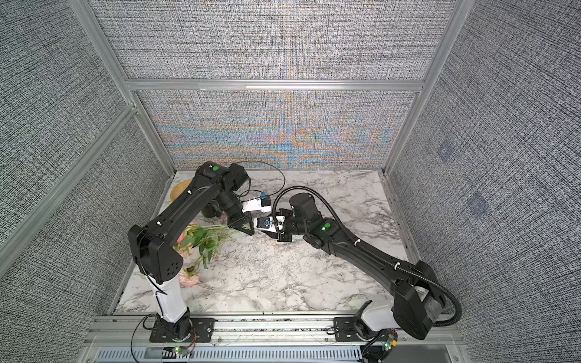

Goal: Wrap bouquets with tape
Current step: Wrap the tape around the bouquet.

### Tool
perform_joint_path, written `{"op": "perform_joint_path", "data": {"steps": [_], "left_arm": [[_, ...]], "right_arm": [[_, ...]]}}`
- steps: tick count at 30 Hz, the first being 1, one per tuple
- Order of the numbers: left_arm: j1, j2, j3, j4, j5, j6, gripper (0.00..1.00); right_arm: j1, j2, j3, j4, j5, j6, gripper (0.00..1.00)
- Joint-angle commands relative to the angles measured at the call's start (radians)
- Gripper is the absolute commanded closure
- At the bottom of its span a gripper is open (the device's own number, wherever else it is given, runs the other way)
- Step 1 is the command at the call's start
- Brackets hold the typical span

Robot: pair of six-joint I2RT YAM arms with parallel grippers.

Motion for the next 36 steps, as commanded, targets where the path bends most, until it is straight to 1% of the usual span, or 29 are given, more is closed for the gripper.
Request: {"op": "perform_joint_path", "data": {"steps": [1,3,7,11,13,14,15,22,23,24,25,26,28,30,34,36], "left_arm": [[-0.001,0.002,0.009,-0.027,0.027,0.008,1.0],[0.0,0.003,0.009,-0.026,0.029,0.008,1.0],[0.0,0.008,0.009,-0.025,0.025,0.005,1.0],[-0.001,0.008,0.008,-0.025,0.023,0.005,1.0],[-0.001,0.007,0.006,-0.025,0.021,0.005,1.0],[0.0,0.006,0.005,-0.025,0.021,0.005,1.0],[-0.001,0.005,0.002,-0.025,0.019,0.004,1.0],[-0.001,0.004,-0.013,-0.015,0.016,0.005,1.0],[0.0,0.005,-0.015,-0.015,0.017,0.006,1.0],[-0.001,0.007,-0.017,-0.015,0.015,0.005,1.0],[-0.001,0.008,-0.016,-0.014,0.015,0.005,1.0],[0.0,0.01,-0.017,-0.017,0.015,0.004,1.0],[0.0,0.012,-0.021,-0.016,0.016,0.005,1.0],[-0.001,0.012,-0.02,-0.016,0.017,0.006,1.0],[0.0,0.013,-0.021,-0.015,0.018,0.007,1.0],[-0.001,0.016,-0.021,-0.015,0.019,0.007,1.0]], "right_arm": [[0.006,0.009,0.008,-0.04,0.054,-0.008,0.58],[0.006,0.005,0.001,-0.027,0.056,0.004,0.61],[0.006,0.004,-0.008,-0.011,0.051,0.019,0.7],[0.006,0.007,-0.003,-0.022,0.056,0.025,0.83],[0.006,0.009,-0.001,-0.025,0.063,0.028,0.92],[0.007,0.01,0.0,-0.027,0.066,0.028,0.94],[0.005,0.012,0.003,-0.03,0.071,0.028,0.99],[0.005,0.005,0.007,-0.056,0.075,0.028,1.0],[0.005,0.0,0.004,-0.058,0.077,0.03,0.9],[0.005,-0.01,-0.001,-0.063,0.077,0.03,0.7],[0.005,-0.018,-0.006,-0.072,0.08,0.024,0.55],[0.005,-0.028,-0.01,-0.075,0.089,0.022,0.48],[0.004,-0.051,-0.023,-0.08,0.104,0.017,0.41],[0.003,-0.068,-0.03,-0.09,0.117,0.008,0.38],[0.0,-0.098,-0.038,-0.098,0.122,0.0,0.35],[0.0,-0.109,-0.036,-0.092,0.101,0.008,0.34]]}}
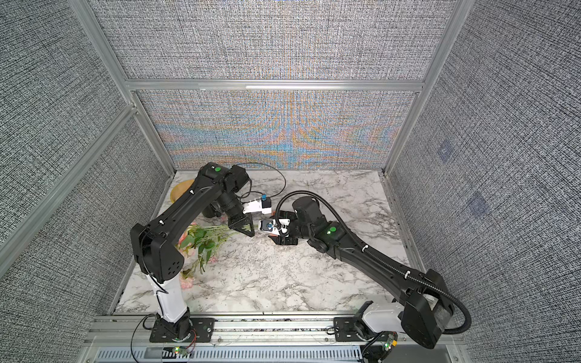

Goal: Wrap bouquets with tape
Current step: Wrap the tape around the bouquet.

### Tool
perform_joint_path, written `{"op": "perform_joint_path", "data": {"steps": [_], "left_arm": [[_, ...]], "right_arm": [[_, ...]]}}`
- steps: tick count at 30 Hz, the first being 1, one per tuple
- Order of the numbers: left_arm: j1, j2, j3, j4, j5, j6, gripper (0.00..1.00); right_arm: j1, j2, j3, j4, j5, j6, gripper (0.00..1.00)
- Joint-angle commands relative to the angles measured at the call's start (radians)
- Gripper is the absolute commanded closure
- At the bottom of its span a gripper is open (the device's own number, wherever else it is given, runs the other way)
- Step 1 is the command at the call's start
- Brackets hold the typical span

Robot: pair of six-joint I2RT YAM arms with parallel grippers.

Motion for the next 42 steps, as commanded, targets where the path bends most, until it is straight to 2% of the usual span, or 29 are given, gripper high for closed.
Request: {"op": "perform_joint_path", "data": {"steps": [1,6,11,23,26,28,29,35,42], "left_arm": [[0.001,0.007,-0.001,-0.016,0.014,0.005,1.0],[-0.001,0.012,0.0,-0.016,0.017,0.004,1.0],[-0.001,0.014,-0.002,-0.017,0.017,0.007,1.0],[-0.001,0.025,0.002,-0.024,0.02,0.014,1.0],[-0.001,0.027,0.005,-0.022,0.021,0.018,1.0],[0.0,0.034,0.01,-0.023,0.024,0.016,1.0],[0.0,0.035,0.011,-0.025,0.027,0.016,1.0],[-0.001,0.039,0.017,-0.027,0.03,0.018,1.0],[-0.001,0.049,0.019,-0.028,0.035,0.019,1.0]], "right_arm": [[-0.001,-0.01,0.003,0.0,-0.031,0.015,0.34],[0.002,0.02,0.005,0.071,-0.082,0.057,0.35],[0.003,0.081,0.044,0.089,-0.098,0.081,0.44],[0.007,0.147,0.075,0.06,-0.069,0.064,0.75],[0.007,0.151,0.077,0.04,-0.055,0.051,0.78],[0.007,0.15,0.082,0.03,-0.047,0.047,0.89],[0.008,0.148,0.082,0.029,-0.044,0.047,0.91],[0.008,0.148,0.075,0.013,-0.028,0.024,1.0],[0.007,0.119,0.066,-0.01,-0.037,-0.007,0.98]]}}
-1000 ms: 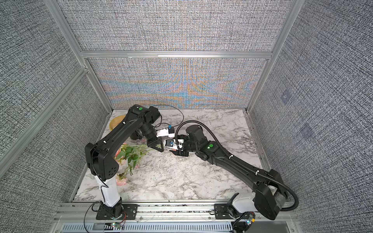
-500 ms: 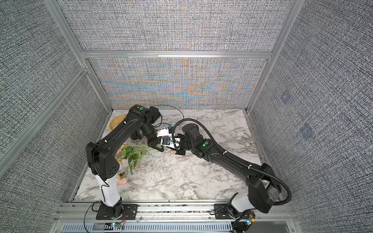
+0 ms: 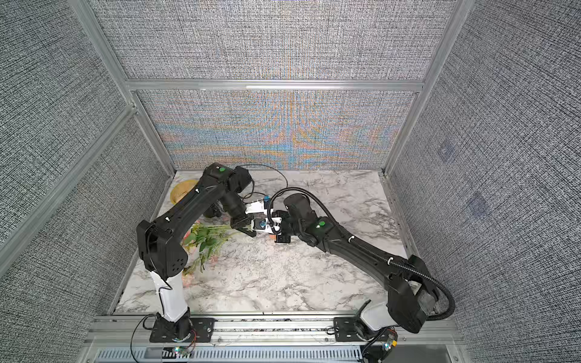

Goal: Wrap bouquets with tape
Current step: Wrap the tape around the bouquet, then place the unwrapped bouquet at the center of the board.

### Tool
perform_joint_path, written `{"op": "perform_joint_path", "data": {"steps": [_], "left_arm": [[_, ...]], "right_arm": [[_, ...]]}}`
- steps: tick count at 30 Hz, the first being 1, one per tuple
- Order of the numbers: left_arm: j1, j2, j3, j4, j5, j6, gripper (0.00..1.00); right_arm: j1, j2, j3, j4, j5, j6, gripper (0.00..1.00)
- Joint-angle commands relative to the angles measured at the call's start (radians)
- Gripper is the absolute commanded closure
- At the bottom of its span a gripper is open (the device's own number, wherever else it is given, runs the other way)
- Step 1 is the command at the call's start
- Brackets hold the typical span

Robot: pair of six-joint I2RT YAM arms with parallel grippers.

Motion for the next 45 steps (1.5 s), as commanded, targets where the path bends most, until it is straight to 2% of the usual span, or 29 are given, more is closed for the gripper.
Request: {"op": "perform_joint_path", "data": {"steps": [1,2,3,4,6,9,13,18,22,25,30,36,40,41,42,43,45], "left_arm": [[0.004,0.007,0.009,-0.029,0.031,-0.008,1.0],[0.003,0.008,0.008,-0.03,0.033,-0.006,1.0],[0.004,0.01,0.008,-0.031,0.033,-0.005,1.0],[0.003,0.012,0.008,-0.032,0.03,-0.005,1.0],[0.003,0.013,0.009,-0.032,0.032,-0.004,1.0],[0.003,0.015,0.009,-0.032,0.036,-0.002,1.0],[0.003,0.021,0.008,-0.035,0.033,-0.001,1.0],[0.004,0.033,0.008,-0.03,0.029,-0.002,1.0],[0.003,0.028,-0.019,0.02,0.023,-0.003,1.0],[-0.01,0.018,-0.078,0.094,0.001,-0.001,1.0],[-0.074,0.037,-0.214,0.266,-0.106,0.039,1.0],[-0.1,0.128,-0.288,0.427,-0.161,0.028,1.0],[-0.102,0.177,-0.299,0.483,-0.218,-0.002,1.0],[-0.102,0.188,-0.301,0.488,-0.227,-0.002,0.94],[-0.102,0.202,-0.301,0.496,-0.239,-0.007,0.79],[-0.102,0.212,-0.298,0.498,-0.247,-0.013,0.72],[-0.102,0.226,-0.291,0.493,-0.256,-0.02,0.67]], "right_arm": [[-0.001,-0.027,-0.006,-0.029,0.033,0.013,0.8],[-0.003,-0.044,-0.018,-0.023,0.037,0.015,0.63],[-0.003,-0.063,-0.03,-0.023,0.04,0.012,0.52],[-0.003,-0.078,-0.039,-0.023,0.047,0.012,0.45],[-0.003,-0.115,-0.067,-0.019,0.067,0.006,0.36],[-0.007,-0.156,-0.11,-0.006,0.083,0.008,0.32],[-0.009,-0.207,-0.179,0.003,0.09,0.008,0.3],[-0.012,-0.31,-0.254,0.062,0.098,0.058,0.29],[-0.037,-0.385,-0.282,0.041,0.106,0.1,0.29],[-0.086,-0.445,-0.315,0.049,0.13,0.172,0.29],[-0.217,-0.524,-0.39,0.133,0.174,0.343,0.29],[-0.321,-0.538,-0.434,0.155,0.177,0.446,0.28],[-0.347,-0.532,-0.453,0.173,0.163,0.47,0.27],[-0.352,-0.529,-0.456,0.177,0.157,0.473,0.27],[-0.355,-0.526,-0.458,0.179,0.15,0.476,0.27],[-0.357,-0.523,-0.459,0.181,0.146,0.477,0.27],[-0.359,-0.515,-0.461,0.182,0.143,0.479,0.27]]}}
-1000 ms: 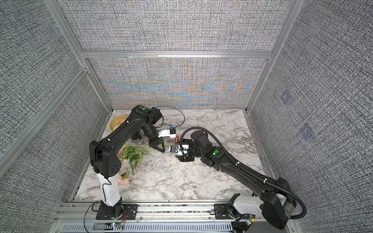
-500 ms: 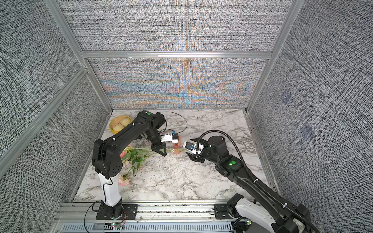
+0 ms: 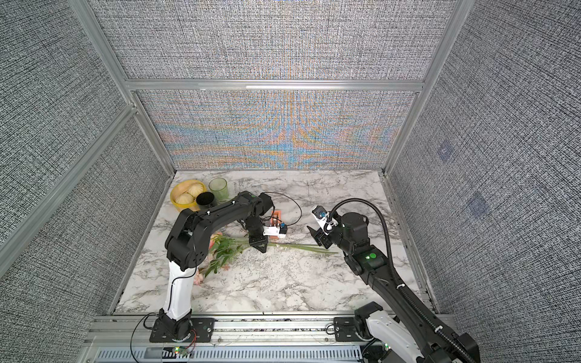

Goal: Wrap bouquets with tape
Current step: Place the unwrapped bouquet at the center of the board, then reset both arms

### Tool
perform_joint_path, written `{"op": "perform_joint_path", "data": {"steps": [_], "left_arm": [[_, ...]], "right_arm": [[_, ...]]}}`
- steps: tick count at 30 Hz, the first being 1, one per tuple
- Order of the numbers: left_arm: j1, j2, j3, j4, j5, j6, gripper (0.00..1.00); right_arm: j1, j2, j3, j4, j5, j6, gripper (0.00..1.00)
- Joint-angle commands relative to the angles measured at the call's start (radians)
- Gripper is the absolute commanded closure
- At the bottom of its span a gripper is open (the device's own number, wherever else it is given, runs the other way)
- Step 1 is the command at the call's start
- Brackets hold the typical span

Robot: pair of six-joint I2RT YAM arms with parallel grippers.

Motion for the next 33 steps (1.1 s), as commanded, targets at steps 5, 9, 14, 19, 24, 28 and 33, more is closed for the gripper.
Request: {"op": "perform_joint_path", "data": {"steps": [5,9,14,19,24,28,33], "left_arm": [[0.001,-0.022,-0.013,0.032,-0.049,-0.015,0.43],[0.001,-0.077,-0.015,0.03,-0.07,-0.026,0.18],[0.003,-0.125,-0.007,0.036,-0.09,-0.047,0.0],[0.003,-0.165,-0.003,0.04,-0.116,-0.075,0.0],[0.016,-0.274,-0.008,0.065,-0.13,-0.099,0.0],[0.03,-0.36,-0.046,0.122,-0.104,-0.129,0.0],[0.073,-0.492,-0.115,0.236,-0.125,-0.25,0.0]], "right_arm": [[-0.013,0.021,0.001,0.035,-0.031,0.026,0.26],[-0.017,0.032,0.004,0.035,-0.046,0.026,0.26],[-0.019,0.035,-0.001,0.045,-0.064,0.032,0.25],[-0.022,0.032,-0.004,0.041,-0.074,0.027,0.25],[-0.025,0.032,-0.007,0.046,-0.079,0.028,0.24],[-0.028,0.039,-0.011,0.053,-0.083,0.028,0.24],[-0.034,0.031,-0.02,0.062,-0.068,0.037,0.24]]}}
